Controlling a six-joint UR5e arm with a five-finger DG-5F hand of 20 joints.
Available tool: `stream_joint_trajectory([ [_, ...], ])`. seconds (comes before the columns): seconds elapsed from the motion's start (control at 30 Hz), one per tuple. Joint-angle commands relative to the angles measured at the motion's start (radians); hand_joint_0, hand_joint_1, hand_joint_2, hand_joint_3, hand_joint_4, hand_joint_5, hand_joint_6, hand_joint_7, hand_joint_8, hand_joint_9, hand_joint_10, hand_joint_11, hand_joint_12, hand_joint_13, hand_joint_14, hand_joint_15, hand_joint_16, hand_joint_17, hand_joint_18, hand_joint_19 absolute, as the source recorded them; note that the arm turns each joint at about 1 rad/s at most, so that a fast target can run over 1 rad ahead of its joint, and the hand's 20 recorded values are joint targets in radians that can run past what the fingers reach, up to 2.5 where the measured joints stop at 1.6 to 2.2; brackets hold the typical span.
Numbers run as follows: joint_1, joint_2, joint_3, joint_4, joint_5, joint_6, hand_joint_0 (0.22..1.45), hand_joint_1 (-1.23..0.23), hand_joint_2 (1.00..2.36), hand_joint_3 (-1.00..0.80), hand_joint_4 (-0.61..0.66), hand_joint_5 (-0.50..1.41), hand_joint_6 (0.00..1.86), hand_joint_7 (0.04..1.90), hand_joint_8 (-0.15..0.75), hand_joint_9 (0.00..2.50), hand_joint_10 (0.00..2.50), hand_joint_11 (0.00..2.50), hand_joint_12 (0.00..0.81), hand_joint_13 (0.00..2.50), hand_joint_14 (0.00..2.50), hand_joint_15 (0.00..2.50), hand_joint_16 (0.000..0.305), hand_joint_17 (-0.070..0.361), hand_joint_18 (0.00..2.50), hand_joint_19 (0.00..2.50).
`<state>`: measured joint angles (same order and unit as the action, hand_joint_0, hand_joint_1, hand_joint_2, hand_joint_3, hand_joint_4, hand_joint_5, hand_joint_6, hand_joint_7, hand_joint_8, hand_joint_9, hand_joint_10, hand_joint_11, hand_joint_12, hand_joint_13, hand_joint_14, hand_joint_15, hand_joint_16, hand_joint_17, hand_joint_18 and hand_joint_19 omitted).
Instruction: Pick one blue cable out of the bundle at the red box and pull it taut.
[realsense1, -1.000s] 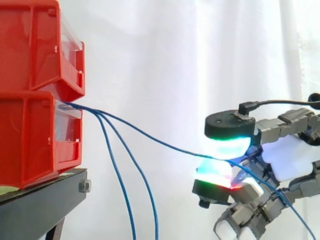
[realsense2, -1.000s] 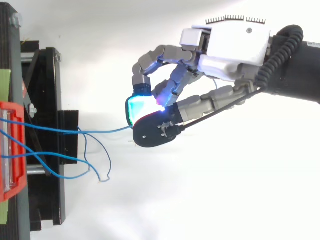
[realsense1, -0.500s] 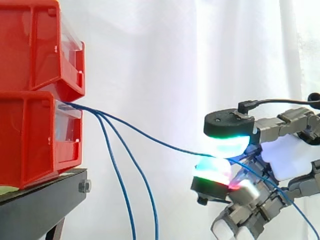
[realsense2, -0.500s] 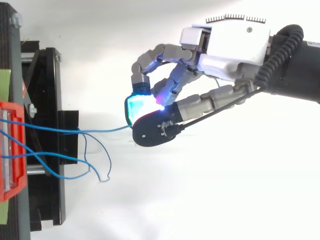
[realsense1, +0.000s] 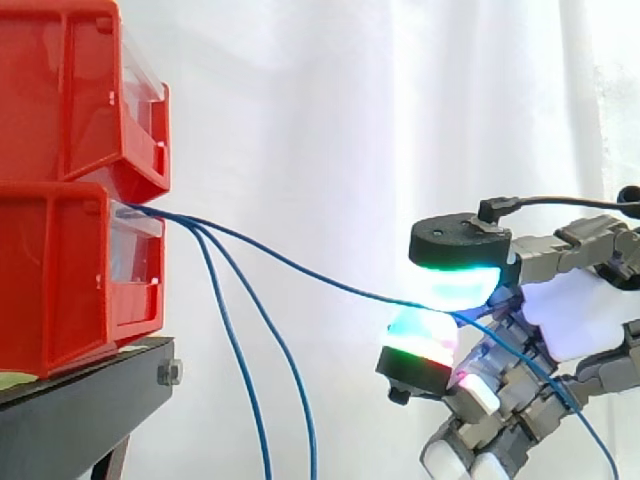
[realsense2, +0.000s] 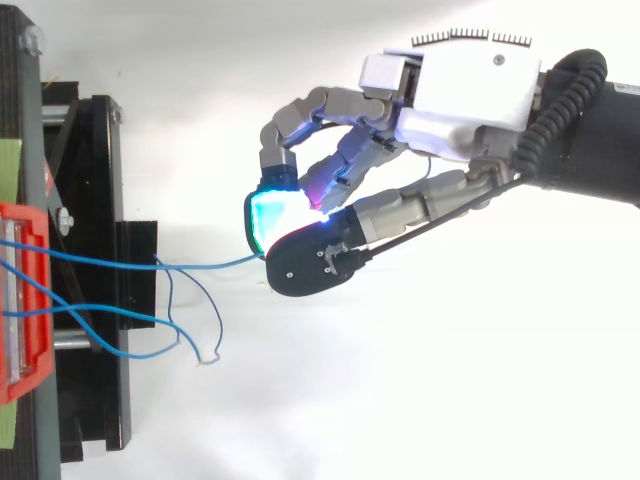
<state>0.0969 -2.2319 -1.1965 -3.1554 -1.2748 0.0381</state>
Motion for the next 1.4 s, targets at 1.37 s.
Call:
stream_joint_trajectory([
  [1.37,0.000,0.000,0.000,0.000,0.000,0.000,0.58,-0.52,1.01,-0.19,0.04,-0.11,0.90,1.13,0.375,0.94,0.01,0.86,0.417,0.74,0.02,0.47,0.062,0.139,0.65,0.42],
])
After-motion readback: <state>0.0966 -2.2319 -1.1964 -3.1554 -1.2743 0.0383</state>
